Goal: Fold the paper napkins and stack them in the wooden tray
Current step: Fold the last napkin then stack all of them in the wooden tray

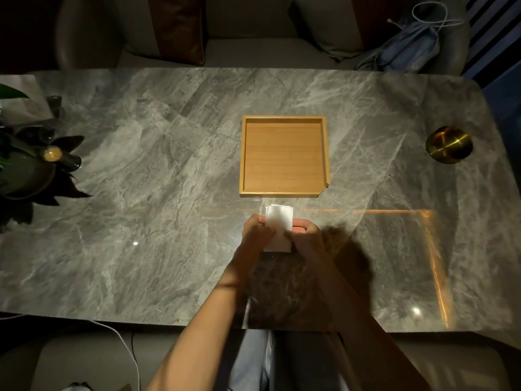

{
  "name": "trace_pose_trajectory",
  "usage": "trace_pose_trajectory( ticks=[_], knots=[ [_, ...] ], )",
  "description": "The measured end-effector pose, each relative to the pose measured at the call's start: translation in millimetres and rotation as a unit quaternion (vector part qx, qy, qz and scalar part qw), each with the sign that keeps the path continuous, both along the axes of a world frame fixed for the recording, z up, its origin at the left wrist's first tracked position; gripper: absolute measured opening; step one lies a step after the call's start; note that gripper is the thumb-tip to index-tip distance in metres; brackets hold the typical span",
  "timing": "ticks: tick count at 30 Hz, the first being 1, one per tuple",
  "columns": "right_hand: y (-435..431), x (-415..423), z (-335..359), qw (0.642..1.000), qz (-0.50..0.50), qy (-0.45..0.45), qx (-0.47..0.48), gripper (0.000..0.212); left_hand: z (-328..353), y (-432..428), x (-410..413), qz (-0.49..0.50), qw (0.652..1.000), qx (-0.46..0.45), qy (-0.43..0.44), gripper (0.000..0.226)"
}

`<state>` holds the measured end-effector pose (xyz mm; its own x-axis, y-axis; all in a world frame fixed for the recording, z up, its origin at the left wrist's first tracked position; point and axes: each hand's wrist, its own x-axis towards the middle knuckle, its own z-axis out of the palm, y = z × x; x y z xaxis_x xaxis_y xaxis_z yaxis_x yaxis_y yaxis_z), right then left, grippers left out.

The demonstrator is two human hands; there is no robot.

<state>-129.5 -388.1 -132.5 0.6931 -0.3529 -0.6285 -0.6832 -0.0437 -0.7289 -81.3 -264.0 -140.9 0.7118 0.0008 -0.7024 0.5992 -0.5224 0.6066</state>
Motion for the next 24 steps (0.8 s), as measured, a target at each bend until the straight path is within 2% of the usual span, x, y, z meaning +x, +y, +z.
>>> trace_pose_trajectory(
  ticks=[2, 5, 10, 13, 16, 18, 21, 22, 24],
  knots=[
    [-2.2, 0.1, 0.0, 1.0, -0.002, -0.004, 0.01, 0.025, 14.9, 4.6, -2.1, 0.014, 0.997, -0.067, 0.019, 0.018],
    [-9.8, 0.8, 0.8, 0.999, 0.004, 0.03, 0.028, 0.064, 35.0, 16.8, -13.4, 0.074, 0.975, -0.206, 0.047, 0.019],
    [-16.6, 0.5, 5.1, 0.996, 0.04, -0.072, 0.039, 0.08, 49.6, 11.9, -0.5, 0.057, 0.975, -0.21, 0.038, 0.028],
    [-20.1, 5.4, 8.6, 0.987, 0.074, -0.139, 0.045, 0.077, 49.5, 11.3, 2.6, 0.071, 0.969, -0.236, 0.025, 0.027],
    [-22.6, 14.4, 19.2, 0.979, 0.069, -0.19, 0.027, 0.057, 47.8, 8.7, 9.0, 0.087, 0.963, -0.252, -0.032, 0.049],
    [-25.1, 21.6, 21.8, 0.976, 0.067, -0.208, 0.013, 0.054, 46.8, 6.1, 17.8, 0.08, 0.96, -0.259, -0.073, 0.06],
    [-29.4, 37.1, 23.8, 0.973, 0.058, -0.225, -0.003, 0.067, 45.6, 2.5, 32.4, 0.028, 0.966, -0.227, -0.124, 0.044],
    [-31.3, 43.0, 25.1, 0.973, 0.054, -0.225, -0.006, 0.065, 44.7, 0.9, 38.3, 0.004, 0.968, -0.209, -0.138, 0.034],
    [-35.5, 53.9, 25.7, 0.971, 0.061, -0.226, -0.043, 0.047, 44.7, -2.7, 50.7, -0.044, 0.972, -0.17, -0.16, 0.021]
  ],
)
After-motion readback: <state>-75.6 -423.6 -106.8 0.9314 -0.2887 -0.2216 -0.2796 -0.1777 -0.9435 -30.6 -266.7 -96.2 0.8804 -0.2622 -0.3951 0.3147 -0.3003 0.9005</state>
